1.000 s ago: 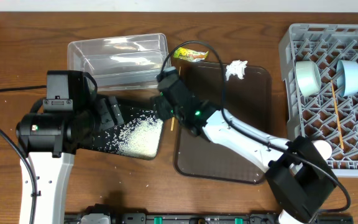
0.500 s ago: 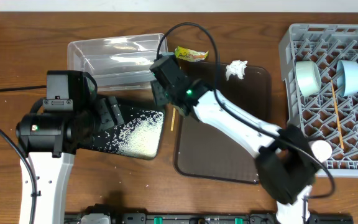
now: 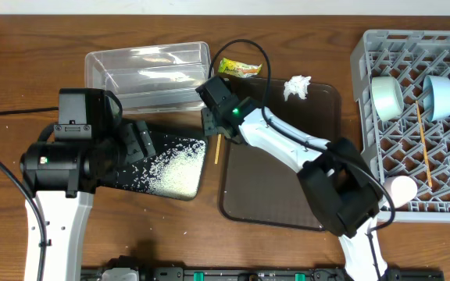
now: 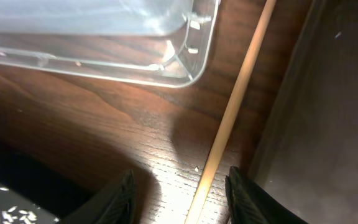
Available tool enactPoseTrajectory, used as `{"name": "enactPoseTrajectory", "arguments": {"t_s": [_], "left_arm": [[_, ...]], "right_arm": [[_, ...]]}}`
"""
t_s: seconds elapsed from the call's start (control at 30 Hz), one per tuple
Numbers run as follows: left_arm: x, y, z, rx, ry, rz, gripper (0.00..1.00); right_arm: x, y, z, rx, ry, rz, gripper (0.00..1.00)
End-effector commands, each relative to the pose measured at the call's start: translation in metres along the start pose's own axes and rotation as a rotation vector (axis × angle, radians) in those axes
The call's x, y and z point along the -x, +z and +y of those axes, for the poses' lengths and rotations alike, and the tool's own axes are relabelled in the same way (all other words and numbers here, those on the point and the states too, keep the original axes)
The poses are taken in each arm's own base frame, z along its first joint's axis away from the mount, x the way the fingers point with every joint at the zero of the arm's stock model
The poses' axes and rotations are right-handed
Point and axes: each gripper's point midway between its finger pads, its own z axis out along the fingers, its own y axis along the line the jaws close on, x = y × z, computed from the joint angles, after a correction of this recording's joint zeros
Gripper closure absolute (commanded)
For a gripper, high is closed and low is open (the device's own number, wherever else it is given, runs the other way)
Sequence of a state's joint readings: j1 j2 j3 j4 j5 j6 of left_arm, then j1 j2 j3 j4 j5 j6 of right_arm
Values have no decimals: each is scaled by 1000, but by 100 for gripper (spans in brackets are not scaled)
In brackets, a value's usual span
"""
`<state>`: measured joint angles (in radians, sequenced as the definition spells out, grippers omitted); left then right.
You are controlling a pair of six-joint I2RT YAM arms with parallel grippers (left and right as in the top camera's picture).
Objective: Sort waste into correct bins and load items into the dishwasher rack
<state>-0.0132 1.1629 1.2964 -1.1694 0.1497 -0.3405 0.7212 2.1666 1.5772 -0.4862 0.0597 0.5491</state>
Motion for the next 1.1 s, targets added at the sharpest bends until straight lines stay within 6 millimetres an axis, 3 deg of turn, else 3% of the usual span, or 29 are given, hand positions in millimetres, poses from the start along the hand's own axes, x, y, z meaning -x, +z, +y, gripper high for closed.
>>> {"name": "enactPoseTrajectory", "arguments": {"t_s": [0.0,0.2,0.3,0.5,0.57,0.77,0.9,1.07], "left_arm": [[2,0,3,13,-9,-7,11],[2,0,3,13,-9,-7,11],[2,0,3,13,-9,-7,11],[2,0,3,13,-9,-7,11],[2,0,3,13,-10,-7,10],[2,0,3,13,-9,-7,10],[2,0,3,13,-9,-7,11],[2,0,3,13,-10,-7,11]], "right_arm": [[-12,18,-3,-7,24,47,58],[-17,20,-11,-50,26,59,65],[-21,20,-9,-36,33,79,77],[-30,19,-12,-74,52,96,88],[-29,18,-12,-87,46,86,97],[-19,16,-12,-83,59,54,99],[-7,3,-10,-70,69,27,99],[24,-37,-8,-37,92,-62,99]]}}
